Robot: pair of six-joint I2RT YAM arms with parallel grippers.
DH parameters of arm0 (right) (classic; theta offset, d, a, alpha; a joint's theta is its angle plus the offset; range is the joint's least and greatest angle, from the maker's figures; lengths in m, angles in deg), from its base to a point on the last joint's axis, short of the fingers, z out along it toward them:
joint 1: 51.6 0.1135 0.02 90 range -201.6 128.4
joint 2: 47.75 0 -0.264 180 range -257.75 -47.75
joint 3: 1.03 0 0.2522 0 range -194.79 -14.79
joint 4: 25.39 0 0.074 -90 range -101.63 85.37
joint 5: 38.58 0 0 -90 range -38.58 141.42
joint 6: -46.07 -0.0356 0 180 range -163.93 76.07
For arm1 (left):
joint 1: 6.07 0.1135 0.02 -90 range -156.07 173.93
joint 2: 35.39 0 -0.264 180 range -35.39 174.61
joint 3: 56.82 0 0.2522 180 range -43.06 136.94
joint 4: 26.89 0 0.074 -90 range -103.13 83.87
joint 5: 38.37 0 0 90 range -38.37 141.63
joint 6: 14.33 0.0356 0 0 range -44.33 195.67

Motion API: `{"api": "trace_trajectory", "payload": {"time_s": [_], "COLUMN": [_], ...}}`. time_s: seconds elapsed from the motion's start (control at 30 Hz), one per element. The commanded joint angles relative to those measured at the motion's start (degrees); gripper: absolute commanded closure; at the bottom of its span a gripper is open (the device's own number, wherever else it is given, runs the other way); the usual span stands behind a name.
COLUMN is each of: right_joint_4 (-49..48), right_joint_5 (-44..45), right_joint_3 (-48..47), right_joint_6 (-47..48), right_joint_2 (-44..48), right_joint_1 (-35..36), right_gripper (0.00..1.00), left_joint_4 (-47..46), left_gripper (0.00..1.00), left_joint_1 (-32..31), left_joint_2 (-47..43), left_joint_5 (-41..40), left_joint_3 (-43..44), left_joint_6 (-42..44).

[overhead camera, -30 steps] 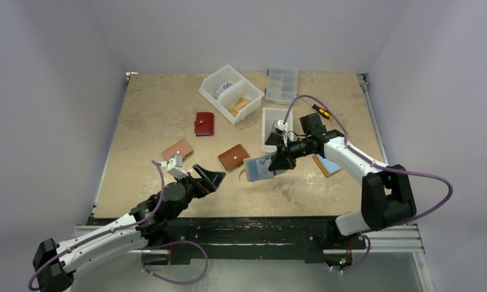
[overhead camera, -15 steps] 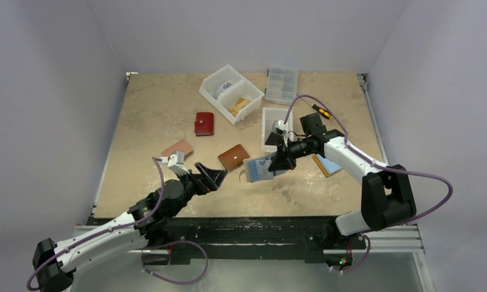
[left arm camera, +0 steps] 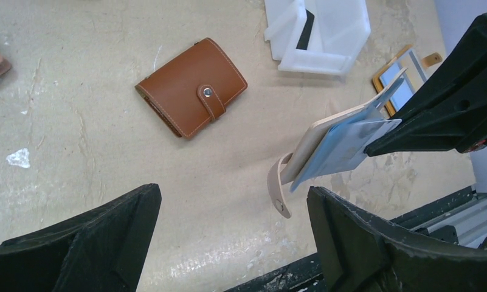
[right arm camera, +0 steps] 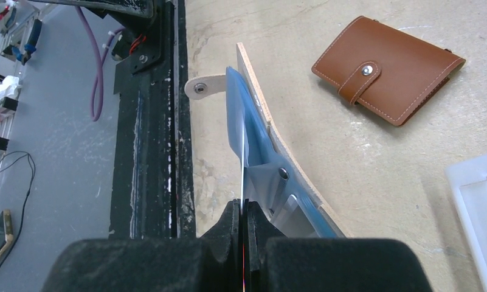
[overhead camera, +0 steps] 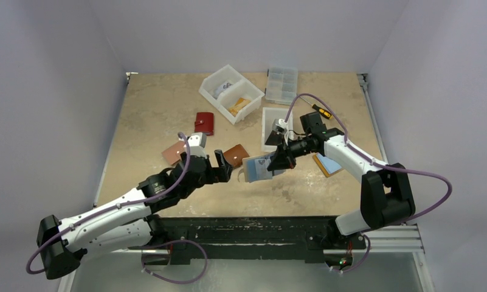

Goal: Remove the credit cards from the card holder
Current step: Remove the credit card from the card holder.

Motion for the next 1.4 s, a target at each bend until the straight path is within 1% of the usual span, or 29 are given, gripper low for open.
{"api": "trace_trajectory", "payload": {"time_s": [0.0, 0.07, 0.2, 0.27, 0.4, 0.57, 0.67, 0.73, 0.8, 0.93, 1.17, 1.3, 1.37], "right_joint_4": [0.48, 0.57, 0.57, 0.57, 0.50, -1.50, -2.83, -3.03, -3.06, -2.97, -3.21, -3.62, -3.85], "right_joint_5": [-3.62, -3.97, -4.82, -5.33, -5.62, -4.21, -4.38, -5.08, -6.55, -8.36, -10.46, -10.90, -11.08], "right_joint_3": [-2.61, -2.64, -2.64, -2.72, -2.78, -1.63, -0.78, -0.76, -0.88, -0.72, -0.11, 0.07, 0.15], "right_joint_6": [1.06, 1.10, 0.98, 0.86, 0.70, -1.21, -2.53, -2.98, -3.08, -3.06, -3.35, -3.82, -4.17], "right_joint_2": [0.76, 0.77, 0.65, 0.60, 0.27, 0.11, -0.17, -0.48, -0.75, -0.82, -0.28, -0.11, -0.20], "right_joint_1": [-0.57, -0.68, -0.79, -0.88, -0.88, -0.88, -0.88, -0.88, -0.88, -0.88, -0.93, -0.88, -0.88], "right_gripper": [1.00, 1.00, 1.00, 1.00, 1.00, 1.00, 1.00, 1.00, 1.00, 1.00, 1.00, 1.00, 1.00], "left_joint_4": [-3.04, -7.90, -21.30, -25.78, -30.22, -34.86, -38.46, -40.52, -44.44, -55.33, -60.11, -61.68, -61.95], "left_gripper": [0.01, 0.01, 0.01, 0.01, 0.01, 0.02, 0.09, 0.10, 0.11, 0.11, 0.12, 0.20, 0.28], "left_joint_1": [0.16, 0.23, 0.65, 0.97, 1.90, 2.48, 2.62, 2.62, 2.62, 2.62, 2.62, 2.62, 2.62], "left_joint_2": [1.79, 2.08, 2.98, 4.22, 6.49, 5.40, 5.54, 6.35, 7.18, 8.62, 13.30, 17.50, 19.52], "left_joint_5": [3.17, 5.44, 11.16, 13.34, 15.59, 16.41, 17.29, 17.60, 18.41, 20.79, 20.97, 22.43, 23.28], "left_joint_3": [4.20, 3.17, -1.60, -3.23, -5.37, -7.80, -9.40, -11.05, -13.41, -17.68, -17.64, -16.09, -15.14], "left_joint_6": [5.23, 4.80, 2.67, 1.70, 0.18, -0.51, -0.34, -0.18, 0.34, 2.29, 5.43, 5.88, 6.09]}}
